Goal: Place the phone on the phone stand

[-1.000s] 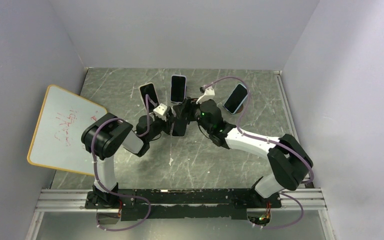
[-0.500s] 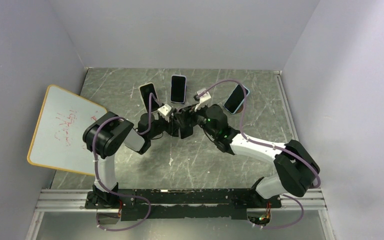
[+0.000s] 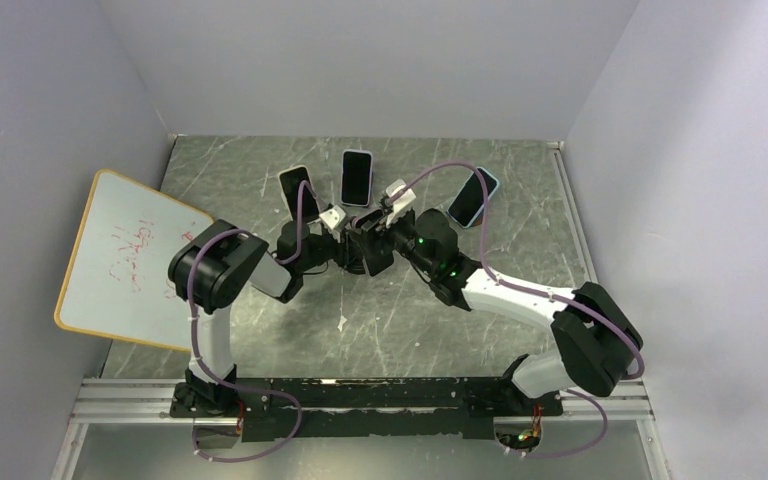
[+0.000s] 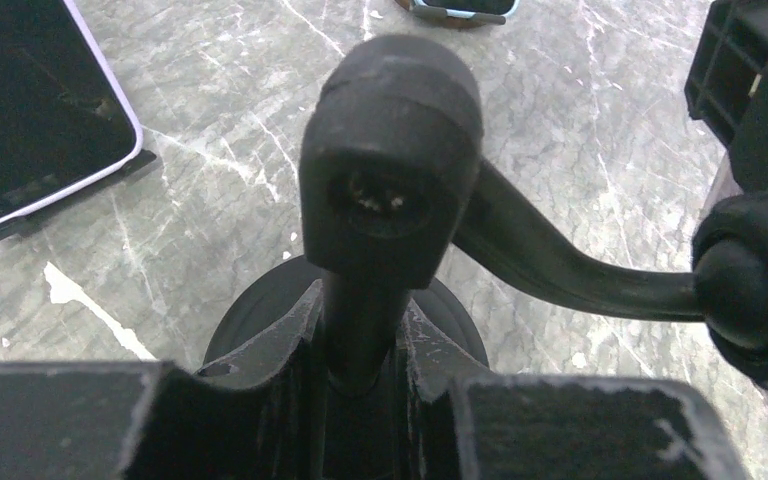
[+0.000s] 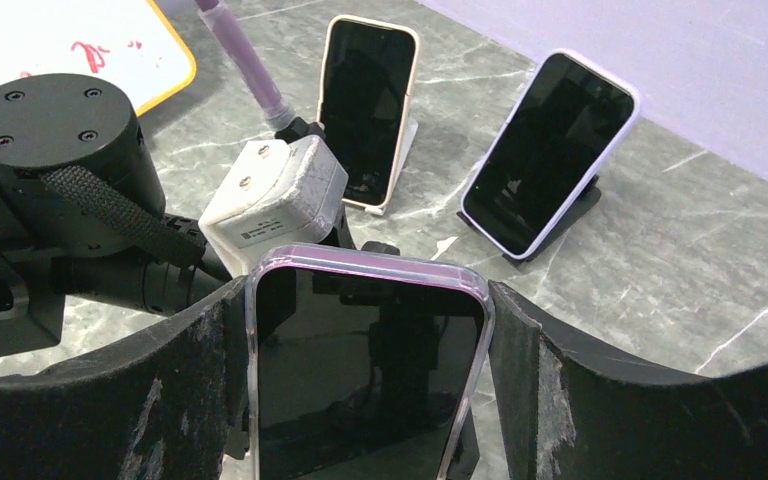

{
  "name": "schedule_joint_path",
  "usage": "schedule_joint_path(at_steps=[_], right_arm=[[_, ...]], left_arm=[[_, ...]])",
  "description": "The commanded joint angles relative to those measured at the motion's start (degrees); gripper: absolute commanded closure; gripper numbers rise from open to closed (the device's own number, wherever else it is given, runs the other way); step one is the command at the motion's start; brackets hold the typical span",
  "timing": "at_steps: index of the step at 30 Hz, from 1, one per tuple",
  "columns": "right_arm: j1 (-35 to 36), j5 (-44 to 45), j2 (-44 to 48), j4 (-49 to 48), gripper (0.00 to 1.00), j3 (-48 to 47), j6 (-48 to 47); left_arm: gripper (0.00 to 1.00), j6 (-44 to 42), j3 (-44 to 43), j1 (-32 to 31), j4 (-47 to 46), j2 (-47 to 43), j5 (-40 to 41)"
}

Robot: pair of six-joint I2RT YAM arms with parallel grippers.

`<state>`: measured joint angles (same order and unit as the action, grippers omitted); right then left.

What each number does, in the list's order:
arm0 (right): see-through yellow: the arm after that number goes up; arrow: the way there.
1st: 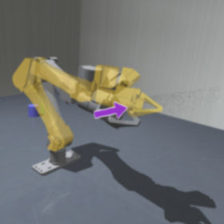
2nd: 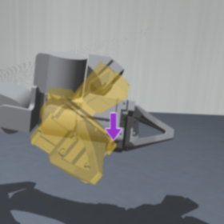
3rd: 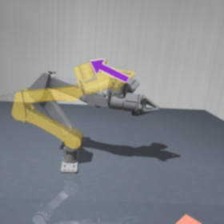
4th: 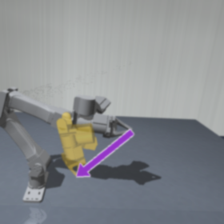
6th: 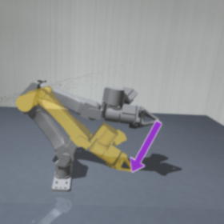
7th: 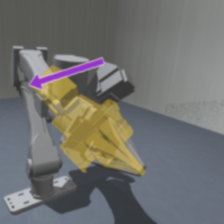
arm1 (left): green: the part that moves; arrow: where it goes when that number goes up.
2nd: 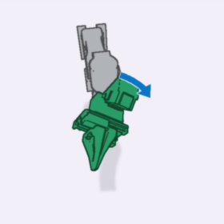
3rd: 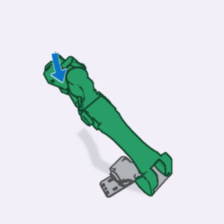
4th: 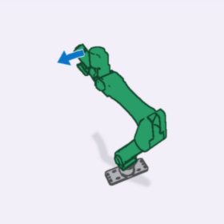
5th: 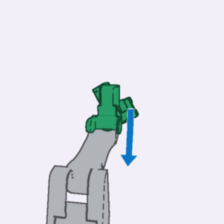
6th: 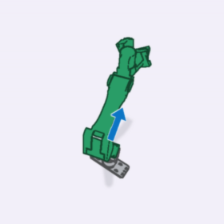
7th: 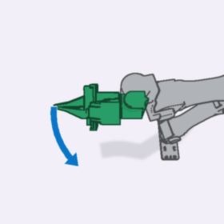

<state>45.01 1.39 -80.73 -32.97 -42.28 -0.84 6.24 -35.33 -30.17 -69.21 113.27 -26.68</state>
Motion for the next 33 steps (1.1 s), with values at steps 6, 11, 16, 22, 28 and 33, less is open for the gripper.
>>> schedule_joint_path(at_steps=[6, 11, 16, 22, 28, 33], right_arm=[[0.47, -1.16, 0.50, -0.81, 0.68, 2.47, -6.54], [0.35, -2.88, 0.79, 4.88, 0.01, -0.65, -5.25], [-2.35, -7.52, 5.31, 8.14, 0.00, -0.83, -2.30], [-4.84, -10.45, 9.54, 10.12, 0.00, 2.10, 5.46], [-4.84, -7.76, 8.59, 8.41, 0.00, 4.65, 11.95], [-4.66, -5.62, 6.17, 6.56, 0.00, 3.64, 16.17]], left_arm=[[0.95, 5.15, 0.59, -1.46, 10.14, 3.35, -8.97], [0.95, 5.28, 1.23, -1.46, 8.70, 3.62, -8.88], [0.95, 5.28, 0.92, -1.47, 8.04, 4.58, -9.43], [0.95, 4.76, 0.44, -1.41, 9.33, 4.44, -7.38], [0.95, 4.32, 0.52, -1.45, 10.05, 4.23, -6.25], [0.95, 4.63, 1.58, -1.47, 9.43, 3.42, -4.54]])
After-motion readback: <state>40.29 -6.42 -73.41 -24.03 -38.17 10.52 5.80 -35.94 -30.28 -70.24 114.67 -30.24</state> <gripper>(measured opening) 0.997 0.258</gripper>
